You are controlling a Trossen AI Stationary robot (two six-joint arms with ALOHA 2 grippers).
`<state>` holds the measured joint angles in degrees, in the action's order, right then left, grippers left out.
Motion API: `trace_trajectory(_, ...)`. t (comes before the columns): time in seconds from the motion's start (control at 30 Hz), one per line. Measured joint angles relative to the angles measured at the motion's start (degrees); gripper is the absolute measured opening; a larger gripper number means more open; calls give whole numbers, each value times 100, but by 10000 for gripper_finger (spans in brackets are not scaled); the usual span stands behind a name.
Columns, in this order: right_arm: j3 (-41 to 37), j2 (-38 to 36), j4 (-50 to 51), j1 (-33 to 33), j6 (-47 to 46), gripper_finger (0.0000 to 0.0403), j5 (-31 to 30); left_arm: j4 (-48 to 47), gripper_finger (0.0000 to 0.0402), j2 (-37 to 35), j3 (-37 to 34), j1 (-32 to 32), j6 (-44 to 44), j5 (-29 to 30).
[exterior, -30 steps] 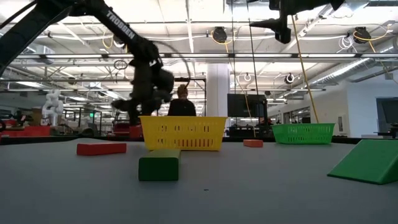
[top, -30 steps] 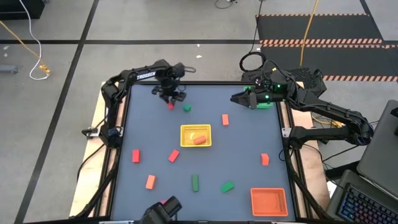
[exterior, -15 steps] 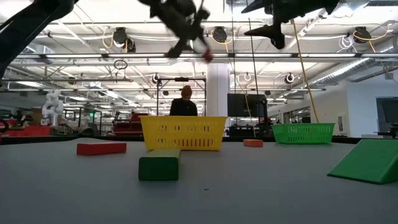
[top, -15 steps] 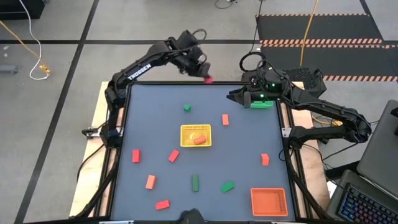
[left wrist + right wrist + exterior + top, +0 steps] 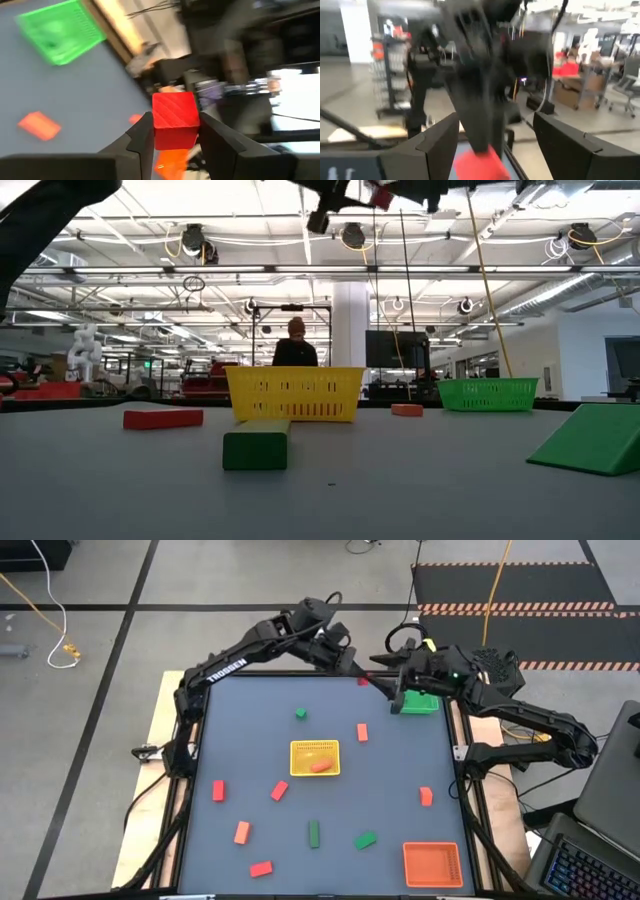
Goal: Sort & place blocks by color
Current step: Put the red block into the orange basket
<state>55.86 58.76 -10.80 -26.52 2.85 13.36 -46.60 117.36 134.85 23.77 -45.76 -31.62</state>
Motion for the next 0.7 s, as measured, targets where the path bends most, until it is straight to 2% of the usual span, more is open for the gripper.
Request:
trace_trajectory(0.1,1,-14,121,46,46,249,36,273,126,0,0,-56,-237,-143)
trace_trajectory(0.7,-2,-85,347,350,281,249,-6,408,135,-4,0,-99,-561,-225)
